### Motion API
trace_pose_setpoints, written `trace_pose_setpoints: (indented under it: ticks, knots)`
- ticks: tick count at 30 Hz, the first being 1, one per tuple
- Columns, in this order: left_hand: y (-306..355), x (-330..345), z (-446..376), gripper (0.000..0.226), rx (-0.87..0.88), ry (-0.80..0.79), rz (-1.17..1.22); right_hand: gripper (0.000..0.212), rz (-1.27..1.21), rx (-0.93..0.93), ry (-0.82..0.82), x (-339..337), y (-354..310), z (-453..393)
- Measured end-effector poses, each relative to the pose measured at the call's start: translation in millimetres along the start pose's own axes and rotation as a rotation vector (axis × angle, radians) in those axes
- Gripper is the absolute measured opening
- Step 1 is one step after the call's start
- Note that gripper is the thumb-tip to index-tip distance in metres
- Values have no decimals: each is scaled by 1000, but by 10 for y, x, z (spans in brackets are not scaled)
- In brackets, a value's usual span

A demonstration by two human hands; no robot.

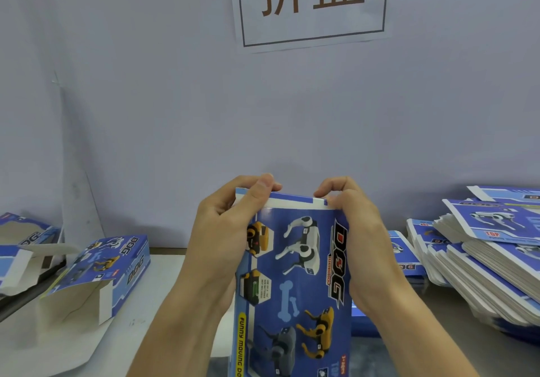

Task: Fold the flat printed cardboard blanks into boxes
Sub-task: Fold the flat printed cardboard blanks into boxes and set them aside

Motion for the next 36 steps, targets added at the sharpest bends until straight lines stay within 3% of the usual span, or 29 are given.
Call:
trace_pose_setpoints:
  ticks: [19,24,26,30,36]
  knots:
    - [-44,88,6,27,-14,-99,60,14,-98,53,-11,-71,48,6]
    - [-64,84,30,14,-6,-157,35,14,-88,44,-25,-65,22,9]
    - [-44,98,50,25,38,-188,-22,13,-125,21,-57,-70,-23,18]
    - [66,83,39,28,141,-134,-58,19,-142,-100,-124,-87,-194,48]
    - [22,32,12,16,151,-78,-48,6,-47,-128,-6,-182,-168,3]
Point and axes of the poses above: each hand's wrist, its own z-axis away from the middle knuckle, its own x-axis out of the palm, y = z × x, the point moved 10 cm from there along -z, towards the middle knuckle, and after that the axes turned 3 degrees about y, right-handed, at the moved point
